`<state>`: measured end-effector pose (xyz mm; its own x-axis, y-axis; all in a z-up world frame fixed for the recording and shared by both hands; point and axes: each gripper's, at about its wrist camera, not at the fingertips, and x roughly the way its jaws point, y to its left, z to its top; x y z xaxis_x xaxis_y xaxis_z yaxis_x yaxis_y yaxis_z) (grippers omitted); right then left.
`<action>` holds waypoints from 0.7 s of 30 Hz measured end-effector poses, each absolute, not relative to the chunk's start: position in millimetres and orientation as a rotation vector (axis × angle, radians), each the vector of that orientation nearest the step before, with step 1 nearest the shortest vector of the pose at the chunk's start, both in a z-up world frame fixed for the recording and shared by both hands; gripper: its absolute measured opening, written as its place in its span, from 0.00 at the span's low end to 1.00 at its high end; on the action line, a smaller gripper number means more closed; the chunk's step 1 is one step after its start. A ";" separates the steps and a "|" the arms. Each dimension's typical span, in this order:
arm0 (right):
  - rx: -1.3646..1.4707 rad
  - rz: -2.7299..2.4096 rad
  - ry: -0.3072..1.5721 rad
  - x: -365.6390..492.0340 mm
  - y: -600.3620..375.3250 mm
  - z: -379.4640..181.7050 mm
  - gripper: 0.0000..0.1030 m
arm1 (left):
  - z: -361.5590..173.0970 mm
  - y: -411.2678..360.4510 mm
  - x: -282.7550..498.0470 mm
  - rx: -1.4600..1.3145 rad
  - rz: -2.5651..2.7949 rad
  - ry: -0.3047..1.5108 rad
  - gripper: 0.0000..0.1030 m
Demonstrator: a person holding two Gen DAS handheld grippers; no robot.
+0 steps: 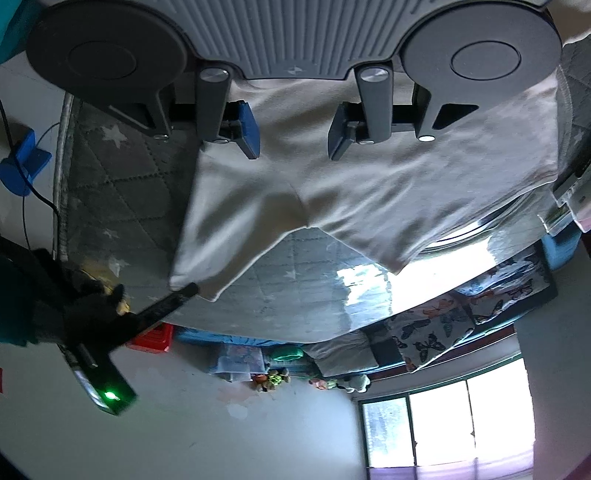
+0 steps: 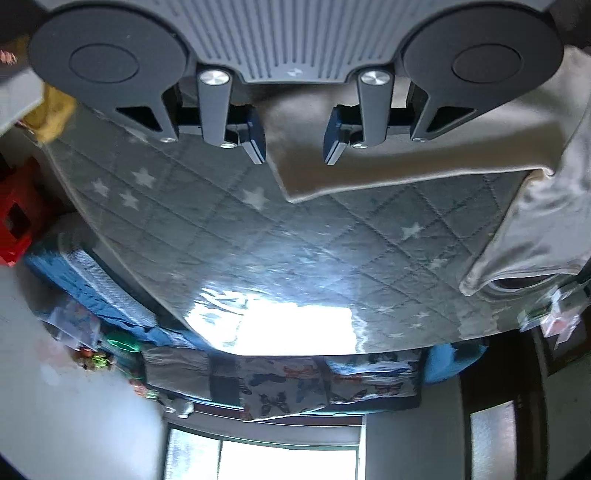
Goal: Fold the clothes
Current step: 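Lift the gripped shirt side with the right tool toward the shirt center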
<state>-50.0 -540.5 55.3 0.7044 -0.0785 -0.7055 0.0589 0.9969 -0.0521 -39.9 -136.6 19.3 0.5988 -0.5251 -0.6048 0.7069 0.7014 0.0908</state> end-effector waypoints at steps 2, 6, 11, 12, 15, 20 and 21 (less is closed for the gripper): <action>-0.001 -0.102 0.788 -55.8 -548.2 54.2 0.39 | 19.8 -136.4 -37.8 0.332 -0.714 0.584 0.44; 0.054 -0.121 0.791 -65.5 -558.8 51.9 0.39 | 19.4 -137.8 -34.2 0.319 -0.686 0.596 0.44; 0.091 -0.129 0.793 -68.0 -562.3 47.1 0.39 | 18.6 -139.7 -32.6 0.316 -0.660 0.606 0.44; 0.106 -0.128 0.794 -68.0 -563.0 46.0 0.39 | 18.5 -139.6 -32.5 0.316 -0.657 0.607 0.44; 0.141 -0.130 0.783 -67.1 -563.3 43.3 0.38 | 18.0 -139.3 -32.2 0.320 -0.648 0.611 0.44; 0.155 -0.127 0.773 -64.6 -561.9 41.3 0.18 | 18.5 -140.6 -30.1 0.317 -0.634 0.615 0.44; 0.159 -0.124 0.771 -64.6 -561.7 41.7 0.11 | 18.5 -140.9 -29.9 0.317 -0.632 0.615 0.44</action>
<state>-64.6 -561.7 41.7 0.7110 -0.0530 -0.7012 0.1693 0.9807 0.0975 -29.9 -140.9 18.5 0.6388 -0.4527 -0.6221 0.6339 0.7679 0.0921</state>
